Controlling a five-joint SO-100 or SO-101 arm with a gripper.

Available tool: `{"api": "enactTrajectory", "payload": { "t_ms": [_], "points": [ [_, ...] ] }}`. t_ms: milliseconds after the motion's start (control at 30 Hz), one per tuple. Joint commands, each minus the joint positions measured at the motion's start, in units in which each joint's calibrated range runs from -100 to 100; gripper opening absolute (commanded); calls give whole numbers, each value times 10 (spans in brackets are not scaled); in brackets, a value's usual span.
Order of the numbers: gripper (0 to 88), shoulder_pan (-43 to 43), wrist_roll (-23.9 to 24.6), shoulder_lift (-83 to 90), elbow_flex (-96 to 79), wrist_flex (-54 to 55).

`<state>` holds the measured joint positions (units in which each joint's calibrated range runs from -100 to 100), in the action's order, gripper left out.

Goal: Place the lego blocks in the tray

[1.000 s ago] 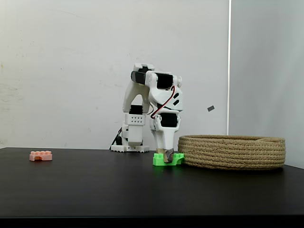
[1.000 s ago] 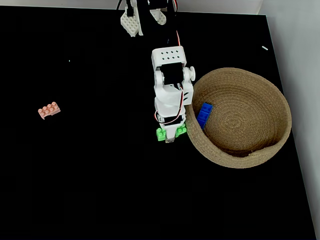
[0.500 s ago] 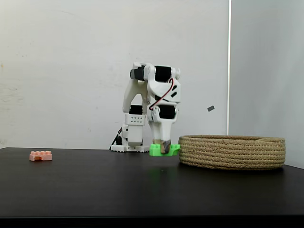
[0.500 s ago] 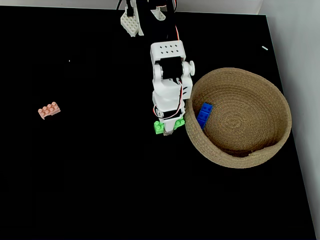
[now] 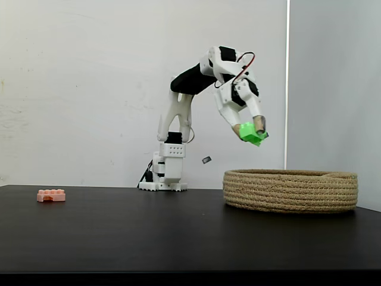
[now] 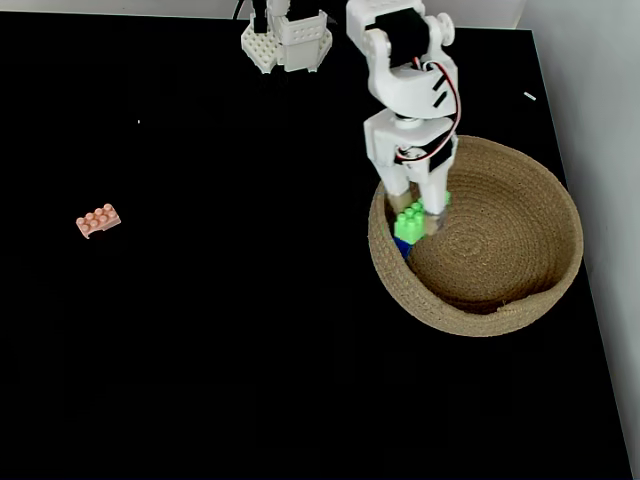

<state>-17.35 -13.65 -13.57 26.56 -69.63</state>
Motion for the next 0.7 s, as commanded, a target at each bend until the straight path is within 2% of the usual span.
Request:
{"api": "enactTrajectory", "payload": {
  "t_ms": [0, 33, 100, 167, 400, 500, 667],
  "points": [
    [0, -45, -11, 8, 53, 26],
    [36, -52, -13, 1, 48, 33],
    [221, -62, -19, -10, 29, 46],
    [280, -66, -19, -16, 21, 53],
    [347, -61, -24, -10, -15, 44],
    [347, -50, -25, 14, -41, 46],
    [352, 14, -24, 99, -110, 18]
  ]
}}
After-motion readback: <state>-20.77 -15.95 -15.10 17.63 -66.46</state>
